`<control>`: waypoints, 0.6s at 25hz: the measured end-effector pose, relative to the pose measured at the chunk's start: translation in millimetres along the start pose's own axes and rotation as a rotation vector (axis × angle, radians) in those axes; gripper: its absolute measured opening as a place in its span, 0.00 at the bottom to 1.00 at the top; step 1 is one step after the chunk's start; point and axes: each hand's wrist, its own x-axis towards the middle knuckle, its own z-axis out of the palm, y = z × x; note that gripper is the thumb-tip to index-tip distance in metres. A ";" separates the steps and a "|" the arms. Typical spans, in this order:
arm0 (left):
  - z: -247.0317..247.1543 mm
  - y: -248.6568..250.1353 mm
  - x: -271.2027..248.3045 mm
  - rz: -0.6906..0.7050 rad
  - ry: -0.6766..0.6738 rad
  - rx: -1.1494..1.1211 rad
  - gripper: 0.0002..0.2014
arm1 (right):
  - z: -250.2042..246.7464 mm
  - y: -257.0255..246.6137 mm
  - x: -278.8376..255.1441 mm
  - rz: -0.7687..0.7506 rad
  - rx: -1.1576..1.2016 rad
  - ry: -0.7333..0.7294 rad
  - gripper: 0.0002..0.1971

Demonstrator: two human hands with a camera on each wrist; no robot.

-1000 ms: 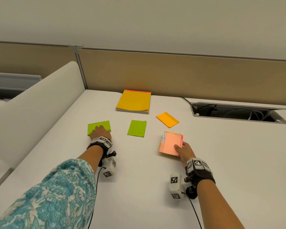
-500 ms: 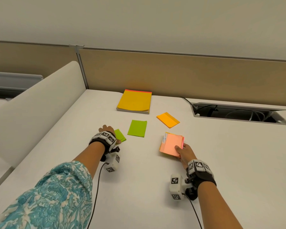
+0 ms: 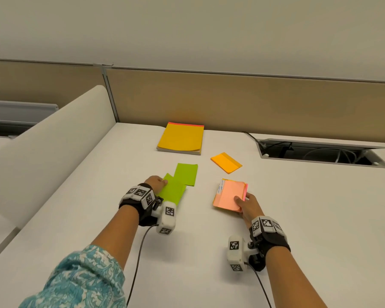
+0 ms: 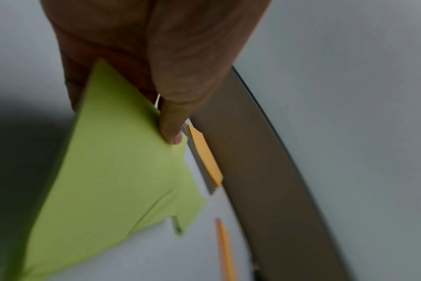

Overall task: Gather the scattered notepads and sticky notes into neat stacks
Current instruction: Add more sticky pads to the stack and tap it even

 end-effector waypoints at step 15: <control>59.7 56.9 -17.9 0.018 -0.052 -0.631 0.29 | 48.5 -59.2 -57.8 -0.013 0.316 -0.384 0.20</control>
